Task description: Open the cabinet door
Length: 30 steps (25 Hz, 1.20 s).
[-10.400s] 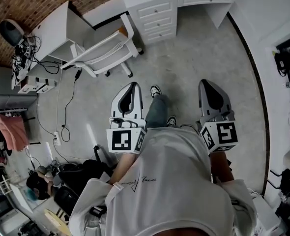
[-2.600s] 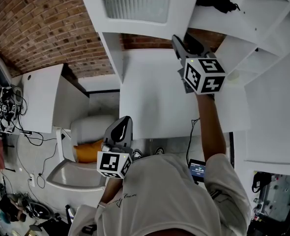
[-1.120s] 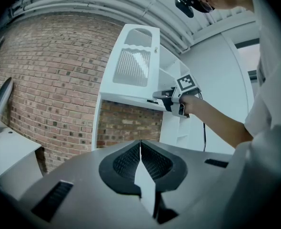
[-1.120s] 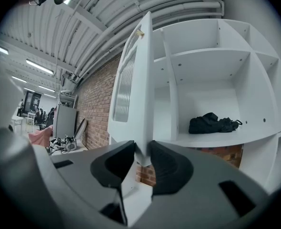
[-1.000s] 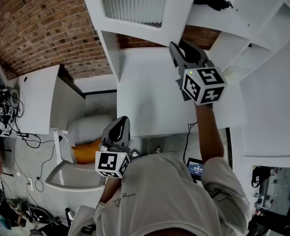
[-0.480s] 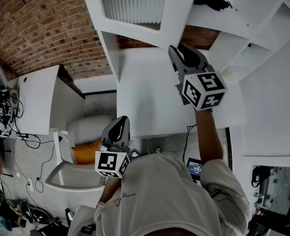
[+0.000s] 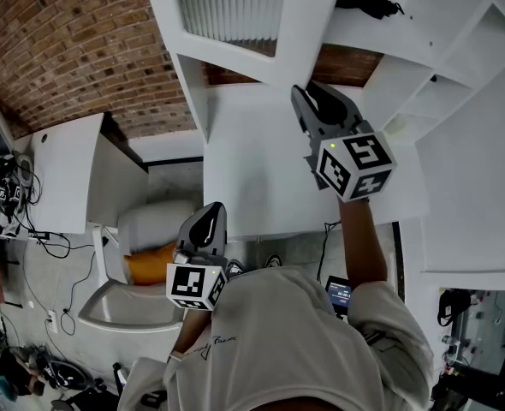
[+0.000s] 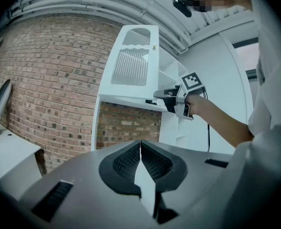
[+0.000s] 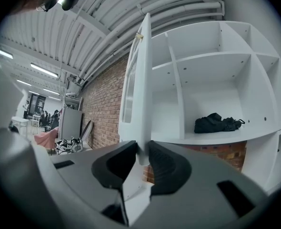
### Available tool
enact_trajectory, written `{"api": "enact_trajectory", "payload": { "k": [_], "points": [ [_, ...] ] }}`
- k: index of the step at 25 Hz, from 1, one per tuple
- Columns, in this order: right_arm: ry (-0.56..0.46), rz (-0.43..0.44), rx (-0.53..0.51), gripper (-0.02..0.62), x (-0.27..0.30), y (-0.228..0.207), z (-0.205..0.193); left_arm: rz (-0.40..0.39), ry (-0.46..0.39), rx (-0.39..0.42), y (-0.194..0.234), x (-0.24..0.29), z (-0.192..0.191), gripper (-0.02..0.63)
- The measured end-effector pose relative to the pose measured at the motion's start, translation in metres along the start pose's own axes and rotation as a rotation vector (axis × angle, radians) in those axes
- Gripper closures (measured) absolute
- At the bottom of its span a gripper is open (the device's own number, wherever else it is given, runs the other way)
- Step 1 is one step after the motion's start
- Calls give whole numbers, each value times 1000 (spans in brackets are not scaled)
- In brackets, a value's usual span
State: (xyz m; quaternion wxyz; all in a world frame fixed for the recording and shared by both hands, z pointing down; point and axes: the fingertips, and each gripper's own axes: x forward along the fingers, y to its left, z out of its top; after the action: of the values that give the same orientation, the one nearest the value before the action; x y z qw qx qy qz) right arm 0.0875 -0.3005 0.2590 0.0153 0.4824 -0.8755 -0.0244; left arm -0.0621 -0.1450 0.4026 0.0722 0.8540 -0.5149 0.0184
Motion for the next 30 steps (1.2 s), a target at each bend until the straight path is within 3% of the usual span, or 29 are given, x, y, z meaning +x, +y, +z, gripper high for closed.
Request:
{"api": "enact_trajectory", "payload": {
  "k": [30],
  "points": [
    [-16,91,0,522,-22,40,2,5,14,-25,5,-6,-8,589]
  ]
}}
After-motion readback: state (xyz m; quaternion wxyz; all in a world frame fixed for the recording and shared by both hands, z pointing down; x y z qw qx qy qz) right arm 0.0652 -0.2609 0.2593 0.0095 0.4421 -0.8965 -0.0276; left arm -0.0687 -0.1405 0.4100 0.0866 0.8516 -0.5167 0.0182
